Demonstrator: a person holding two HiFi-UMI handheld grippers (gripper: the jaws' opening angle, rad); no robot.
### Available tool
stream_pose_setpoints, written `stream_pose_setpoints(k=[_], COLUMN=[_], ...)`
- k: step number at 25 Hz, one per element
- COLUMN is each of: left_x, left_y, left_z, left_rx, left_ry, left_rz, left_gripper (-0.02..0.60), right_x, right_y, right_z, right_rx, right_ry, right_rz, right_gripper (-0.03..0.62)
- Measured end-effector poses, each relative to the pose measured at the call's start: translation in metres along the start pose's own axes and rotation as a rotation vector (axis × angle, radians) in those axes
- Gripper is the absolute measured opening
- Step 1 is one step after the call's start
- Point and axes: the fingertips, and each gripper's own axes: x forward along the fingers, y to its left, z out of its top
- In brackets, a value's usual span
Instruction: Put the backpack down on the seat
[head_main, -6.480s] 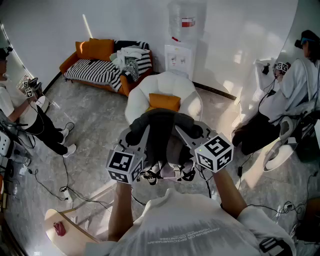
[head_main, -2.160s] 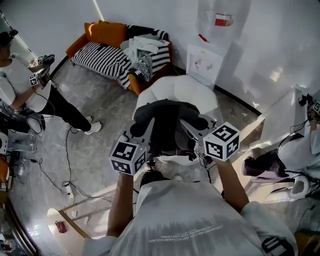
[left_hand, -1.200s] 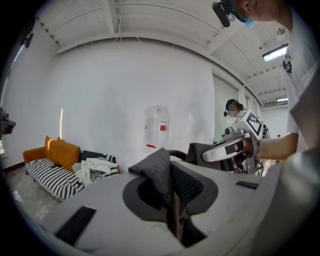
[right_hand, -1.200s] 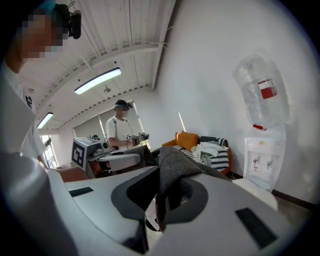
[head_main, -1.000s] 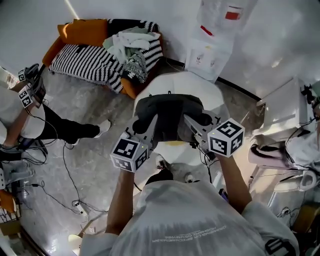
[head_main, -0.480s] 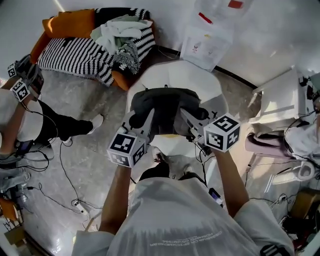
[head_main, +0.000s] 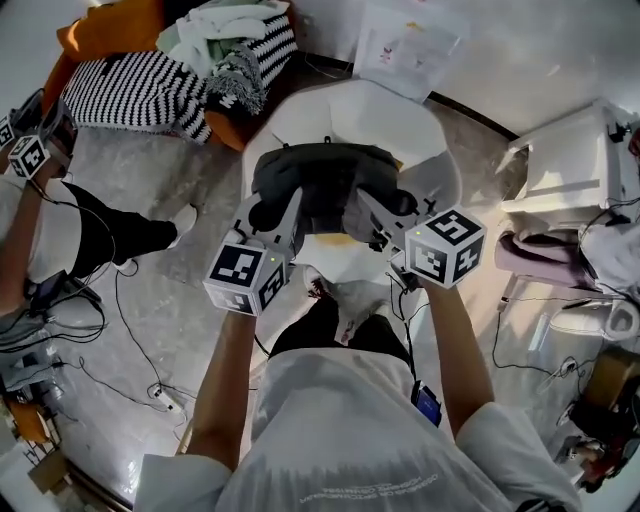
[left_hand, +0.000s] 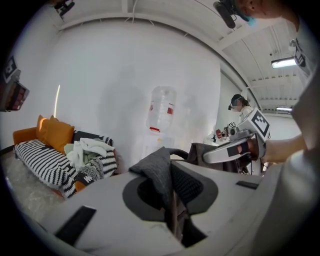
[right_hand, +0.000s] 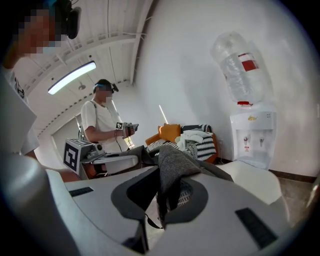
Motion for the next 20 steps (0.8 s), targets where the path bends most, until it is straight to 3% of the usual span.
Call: stream_pose_setpoints(k=[20], left_x=[0.081], left_y=[0.004], left_z=[-0.088], left_rx=[-0.015], left_ry=[0.114], left_rz=[-0.083], left_gripper=[0.058], right_x=[0.022], right_y=[-0.077], right_z=[-0.085], right_rx=[0.144], right_ry=[0.039], right_rz=[-0.062], right_gripper=[0.031])
